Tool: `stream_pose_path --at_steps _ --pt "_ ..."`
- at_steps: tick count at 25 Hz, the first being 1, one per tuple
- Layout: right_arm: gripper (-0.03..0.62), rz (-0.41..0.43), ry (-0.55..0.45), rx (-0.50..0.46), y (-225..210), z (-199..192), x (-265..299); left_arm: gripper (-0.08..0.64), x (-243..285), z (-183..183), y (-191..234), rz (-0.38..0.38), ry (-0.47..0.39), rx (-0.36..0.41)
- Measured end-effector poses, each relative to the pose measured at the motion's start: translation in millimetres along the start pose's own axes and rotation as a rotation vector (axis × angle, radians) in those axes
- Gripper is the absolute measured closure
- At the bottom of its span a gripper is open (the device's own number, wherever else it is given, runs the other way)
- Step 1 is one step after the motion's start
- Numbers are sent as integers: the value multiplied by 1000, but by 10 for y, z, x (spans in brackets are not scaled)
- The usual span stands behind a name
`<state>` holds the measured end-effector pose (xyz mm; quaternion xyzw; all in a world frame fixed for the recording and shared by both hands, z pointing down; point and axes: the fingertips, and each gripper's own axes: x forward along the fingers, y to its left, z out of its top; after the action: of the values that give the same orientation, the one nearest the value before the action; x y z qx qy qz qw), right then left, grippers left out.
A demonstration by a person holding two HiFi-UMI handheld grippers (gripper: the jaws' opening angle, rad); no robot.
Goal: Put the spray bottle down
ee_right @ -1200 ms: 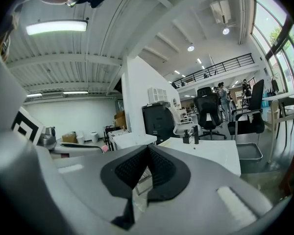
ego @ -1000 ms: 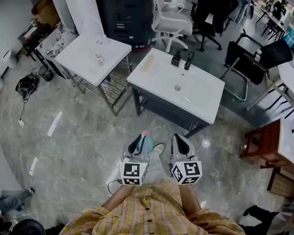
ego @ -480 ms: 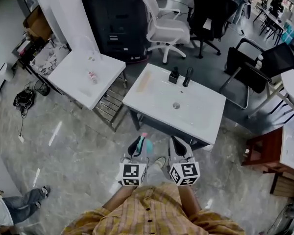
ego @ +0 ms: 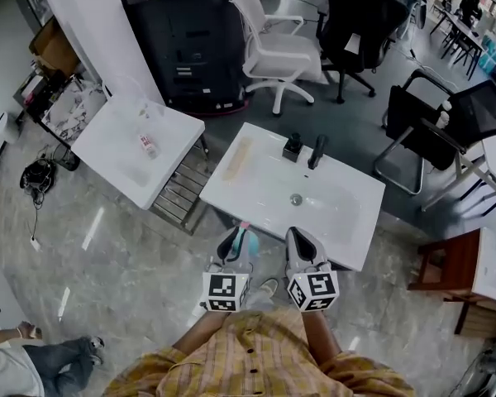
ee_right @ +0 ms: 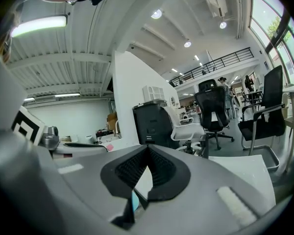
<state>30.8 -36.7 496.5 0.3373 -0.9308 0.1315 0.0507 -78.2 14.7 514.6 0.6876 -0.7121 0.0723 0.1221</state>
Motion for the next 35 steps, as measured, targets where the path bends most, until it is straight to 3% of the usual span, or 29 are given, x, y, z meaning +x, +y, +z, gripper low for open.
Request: stream_pose_path --at_steps 20,35 --pt "592 -28 37 37 -387 -46 789 494 918 57 290 -37 35 28" --pt "592 -142 35 36 -657 298 1877 494 2085 465 866 -190 50 81"
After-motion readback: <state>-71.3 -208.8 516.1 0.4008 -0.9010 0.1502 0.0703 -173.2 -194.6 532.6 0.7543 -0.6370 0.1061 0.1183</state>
